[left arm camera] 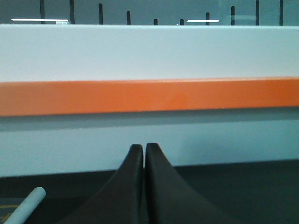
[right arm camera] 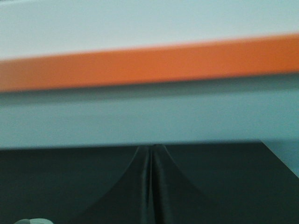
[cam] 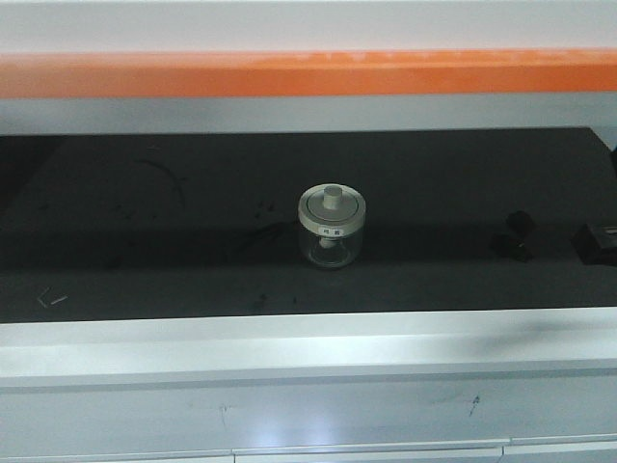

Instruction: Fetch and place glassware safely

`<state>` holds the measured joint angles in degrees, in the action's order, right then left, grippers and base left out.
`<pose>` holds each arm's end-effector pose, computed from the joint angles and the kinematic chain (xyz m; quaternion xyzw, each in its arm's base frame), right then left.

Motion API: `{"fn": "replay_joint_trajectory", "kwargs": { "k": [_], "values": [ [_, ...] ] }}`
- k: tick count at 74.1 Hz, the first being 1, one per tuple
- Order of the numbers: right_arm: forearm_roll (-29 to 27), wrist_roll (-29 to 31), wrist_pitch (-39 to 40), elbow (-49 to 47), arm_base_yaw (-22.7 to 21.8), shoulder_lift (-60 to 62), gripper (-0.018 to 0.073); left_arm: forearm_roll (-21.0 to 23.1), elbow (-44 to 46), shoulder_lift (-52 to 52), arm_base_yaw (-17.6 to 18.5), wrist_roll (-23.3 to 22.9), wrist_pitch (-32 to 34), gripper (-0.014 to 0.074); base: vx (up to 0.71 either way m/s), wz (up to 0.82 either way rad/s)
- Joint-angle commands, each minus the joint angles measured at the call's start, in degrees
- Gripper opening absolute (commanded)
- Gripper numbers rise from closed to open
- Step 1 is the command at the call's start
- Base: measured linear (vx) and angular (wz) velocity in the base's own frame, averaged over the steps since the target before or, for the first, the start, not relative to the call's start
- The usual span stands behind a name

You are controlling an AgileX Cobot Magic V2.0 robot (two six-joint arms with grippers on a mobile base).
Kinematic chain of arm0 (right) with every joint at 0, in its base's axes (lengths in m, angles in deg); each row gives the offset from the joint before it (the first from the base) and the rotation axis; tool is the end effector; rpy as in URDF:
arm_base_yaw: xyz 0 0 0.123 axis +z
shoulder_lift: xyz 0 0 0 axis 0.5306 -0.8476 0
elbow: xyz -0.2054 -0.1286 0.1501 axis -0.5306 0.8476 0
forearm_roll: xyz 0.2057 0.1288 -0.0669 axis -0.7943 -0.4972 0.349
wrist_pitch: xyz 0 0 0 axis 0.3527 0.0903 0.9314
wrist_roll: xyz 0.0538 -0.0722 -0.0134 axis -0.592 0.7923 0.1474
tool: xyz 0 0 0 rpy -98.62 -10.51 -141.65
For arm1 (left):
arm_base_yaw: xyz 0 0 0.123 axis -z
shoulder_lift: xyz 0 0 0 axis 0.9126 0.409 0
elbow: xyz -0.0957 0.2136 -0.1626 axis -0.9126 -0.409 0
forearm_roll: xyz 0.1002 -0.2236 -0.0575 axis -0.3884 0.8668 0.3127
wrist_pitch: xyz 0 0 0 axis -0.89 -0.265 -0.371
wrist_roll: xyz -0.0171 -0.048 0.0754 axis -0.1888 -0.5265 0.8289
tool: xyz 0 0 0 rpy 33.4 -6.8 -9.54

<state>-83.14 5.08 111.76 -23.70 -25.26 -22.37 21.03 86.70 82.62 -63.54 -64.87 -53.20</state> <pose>0.1657 0.0201 0.3085 -0.0200 0.6425 0.0701 0.7628 0.1447 -0.0074 0.3186 0.0058 0.6051 -0.0385 0.7952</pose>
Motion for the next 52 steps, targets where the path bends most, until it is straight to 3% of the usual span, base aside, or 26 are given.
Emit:
{"fn": "replay_joint_trajectory", "kwargs": {
  "k": [1, 16, 36, 43, 52],
  "values": [
    [0.20, 0.13, 0.13, -1.87, -0.06, 3.19, -0.0001, 0.11, 1.91, -3.42, 0.34, 0.16, -0.21, -0.0007, 0.00, 0.00],
    [3.21, -0.01, -11.32, -1.87, -0.06, 10.63, -0.0001, 0.06, 1.91, -10.71, 0.34, 0.90, -13.80, -0.0007, 0.00, 0.00],
    [4.74, 0.06, -26.64, -1.87, -0.06, 18.51, -0.0001, 0.06, 1.84, -18.18, 0.34, 3.65, -36.56, -0.0007, 0.00, 0.00],
    [4.74, 0.50, -27.75, 0.18, -0.06, 20.36, -0.0001, 0.12, 0.99, -20.60, 0.34, 3.59, -39.12, -0.0007, 0.00, 0.00],
    [4.68, 0.24, -23.02, 6.77, 1.17, 22.61, -0.0001, 0.17, -3.40, -25.29, 0.34, 3.48, -37.69, -0.0007, 0.00, 0.00]
  ]
}}
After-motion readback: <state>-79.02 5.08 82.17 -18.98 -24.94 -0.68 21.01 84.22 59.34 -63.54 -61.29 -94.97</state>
